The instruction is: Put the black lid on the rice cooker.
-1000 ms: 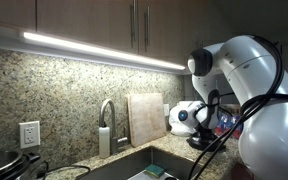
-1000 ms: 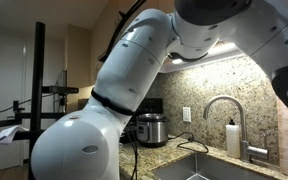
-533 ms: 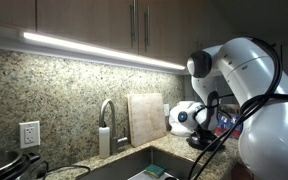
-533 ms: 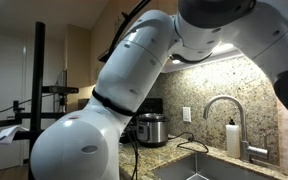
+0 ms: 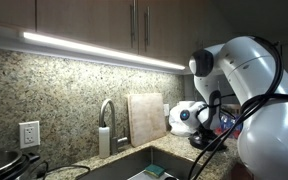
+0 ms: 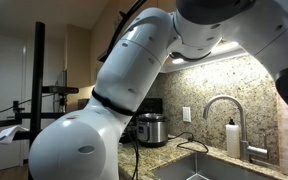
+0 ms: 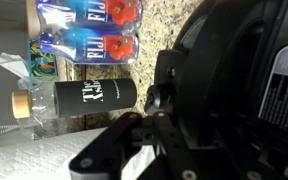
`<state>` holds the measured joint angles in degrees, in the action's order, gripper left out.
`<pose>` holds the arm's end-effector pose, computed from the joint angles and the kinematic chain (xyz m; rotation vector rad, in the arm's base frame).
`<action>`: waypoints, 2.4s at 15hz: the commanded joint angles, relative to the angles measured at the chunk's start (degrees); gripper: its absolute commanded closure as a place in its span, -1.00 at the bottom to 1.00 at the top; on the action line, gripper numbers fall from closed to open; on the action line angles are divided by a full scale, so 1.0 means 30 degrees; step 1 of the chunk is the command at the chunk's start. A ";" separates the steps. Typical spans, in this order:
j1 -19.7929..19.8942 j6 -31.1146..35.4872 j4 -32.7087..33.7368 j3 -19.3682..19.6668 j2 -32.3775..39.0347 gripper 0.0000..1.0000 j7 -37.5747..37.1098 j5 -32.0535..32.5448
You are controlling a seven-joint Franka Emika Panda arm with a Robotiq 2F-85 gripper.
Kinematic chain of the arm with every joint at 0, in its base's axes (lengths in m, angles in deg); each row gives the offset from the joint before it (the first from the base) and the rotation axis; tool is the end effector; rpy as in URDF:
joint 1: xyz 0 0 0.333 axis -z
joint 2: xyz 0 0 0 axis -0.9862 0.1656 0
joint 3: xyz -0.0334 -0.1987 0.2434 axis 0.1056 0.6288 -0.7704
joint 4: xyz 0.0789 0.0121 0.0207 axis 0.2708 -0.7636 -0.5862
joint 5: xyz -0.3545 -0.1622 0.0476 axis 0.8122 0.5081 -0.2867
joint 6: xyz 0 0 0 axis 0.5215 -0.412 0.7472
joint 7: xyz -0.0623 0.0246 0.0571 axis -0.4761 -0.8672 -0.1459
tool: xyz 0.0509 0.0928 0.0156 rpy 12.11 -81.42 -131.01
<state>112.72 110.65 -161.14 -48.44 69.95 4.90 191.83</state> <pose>0.4191 -0.4657 0.2257 2.0735 0.0773 -0.0553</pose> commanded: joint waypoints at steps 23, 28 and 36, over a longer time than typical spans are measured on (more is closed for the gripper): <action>-0.4748 -0.3200 -0.9180 -0.0567 -1.3973 0.95 1.0661 -0.1825; -0.5956 -0.2588 -1.1873 -0.1164 -1.7474 0.95 1.0102 -0.1044; -0.6758 -0.2244 -1.2680 -0.0973 -1.7361 0.95 0.9413 -0.1236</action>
<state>93.79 103.59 -197.82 -51.57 18.21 33.26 187.13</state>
